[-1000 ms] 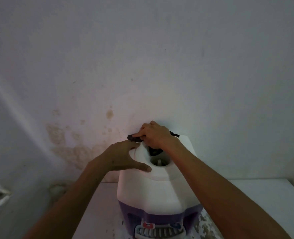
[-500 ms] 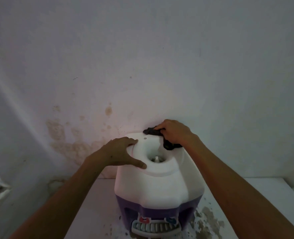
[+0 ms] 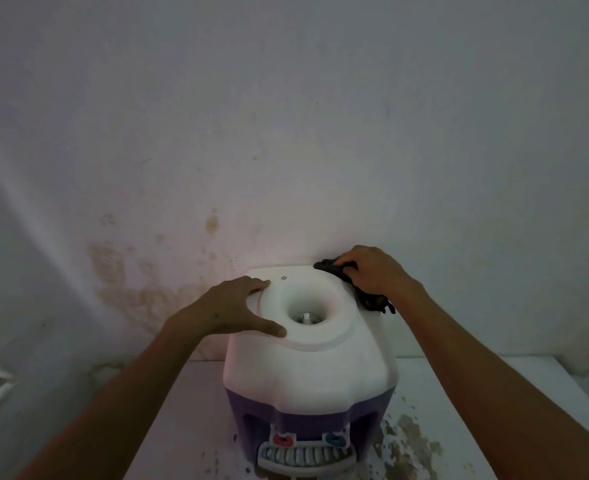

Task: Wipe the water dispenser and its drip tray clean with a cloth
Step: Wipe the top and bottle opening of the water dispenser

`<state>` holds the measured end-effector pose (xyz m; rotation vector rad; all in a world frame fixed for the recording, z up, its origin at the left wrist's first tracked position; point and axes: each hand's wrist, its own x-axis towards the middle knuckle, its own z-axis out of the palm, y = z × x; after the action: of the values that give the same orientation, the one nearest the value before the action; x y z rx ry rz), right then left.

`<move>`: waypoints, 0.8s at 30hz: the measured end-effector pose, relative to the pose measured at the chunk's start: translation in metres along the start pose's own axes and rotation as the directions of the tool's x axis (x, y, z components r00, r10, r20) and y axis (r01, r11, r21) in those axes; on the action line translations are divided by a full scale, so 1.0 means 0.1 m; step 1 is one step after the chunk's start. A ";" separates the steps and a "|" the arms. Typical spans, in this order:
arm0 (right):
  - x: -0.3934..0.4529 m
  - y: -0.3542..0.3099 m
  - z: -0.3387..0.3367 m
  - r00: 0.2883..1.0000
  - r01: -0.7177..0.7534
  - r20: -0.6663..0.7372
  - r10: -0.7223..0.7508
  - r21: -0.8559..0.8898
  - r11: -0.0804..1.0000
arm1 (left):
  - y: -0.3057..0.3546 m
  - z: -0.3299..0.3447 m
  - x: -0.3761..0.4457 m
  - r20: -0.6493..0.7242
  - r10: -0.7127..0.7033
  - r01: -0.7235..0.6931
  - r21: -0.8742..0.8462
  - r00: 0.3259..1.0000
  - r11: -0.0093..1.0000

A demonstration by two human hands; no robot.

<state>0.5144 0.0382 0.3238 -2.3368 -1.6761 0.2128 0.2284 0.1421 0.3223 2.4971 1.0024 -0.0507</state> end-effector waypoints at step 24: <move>0.56 -1.22 0.30 0.957 0.289 -0.007 -0.290 -0.028 0.957 | -0.21 0.34 -0.09 -0.182 -0.077 0.019 -0.301 0.980 0.953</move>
<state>0.4137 0.1316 0.3321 -2.0706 -1.9988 0.1202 0.2124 0.1356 0.2854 2.2302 1.0606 0.3108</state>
